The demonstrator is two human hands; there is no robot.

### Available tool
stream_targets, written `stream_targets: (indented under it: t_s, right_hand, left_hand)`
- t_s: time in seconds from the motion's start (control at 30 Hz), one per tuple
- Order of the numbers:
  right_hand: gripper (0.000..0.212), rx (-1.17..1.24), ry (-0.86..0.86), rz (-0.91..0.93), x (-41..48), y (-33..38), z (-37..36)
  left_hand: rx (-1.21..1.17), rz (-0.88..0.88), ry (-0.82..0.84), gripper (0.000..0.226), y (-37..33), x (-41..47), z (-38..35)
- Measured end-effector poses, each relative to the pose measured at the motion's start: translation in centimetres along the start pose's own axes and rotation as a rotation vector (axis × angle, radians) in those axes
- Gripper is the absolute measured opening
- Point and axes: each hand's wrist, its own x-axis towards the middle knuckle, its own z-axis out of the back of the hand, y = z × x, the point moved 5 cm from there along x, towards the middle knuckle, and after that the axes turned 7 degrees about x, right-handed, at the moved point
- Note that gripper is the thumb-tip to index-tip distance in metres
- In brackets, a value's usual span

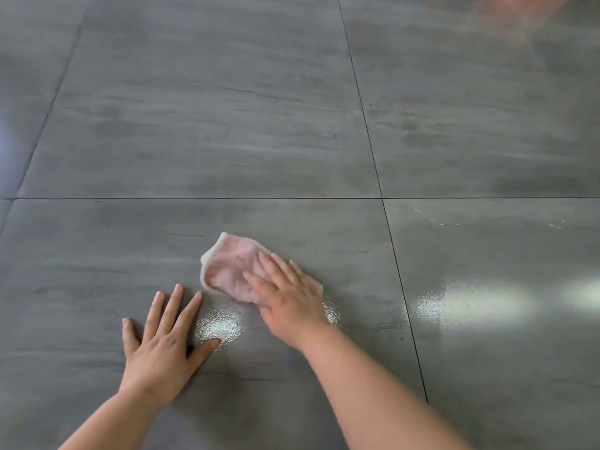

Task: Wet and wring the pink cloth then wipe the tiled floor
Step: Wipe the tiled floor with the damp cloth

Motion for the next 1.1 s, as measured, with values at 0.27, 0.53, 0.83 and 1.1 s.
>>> stream_targets:
  t_s: [0.27,0.53,0.83,1.1]
  right_hand:
    - [0.052,0.182,-0.320,-0.707,-1.5,-9.2,4.0]
    - [0.047,0.004,-0.126,0.040,-1.9,2.3,-1.1]
    - [0.047,0.110,-0.397,-0.586,-4.1,-8.8,3.6]
    - [0.047,0.027,-0.120,-0.108,-3.7,2.9,-2.2]
  left_hand:
    - [0.034,-0.088,0.044,0.090,1.9,0.2,-1.5]
    - [0.091,-0.080,0.032,0.075,2.0,0.2,-0.9]
    - [0.002,0.014,-0.075,0.128,4.6,-0.5,-0.7]
    - [0.002,0.058,-0.006,0.133,4.2,-0.9,0.1]
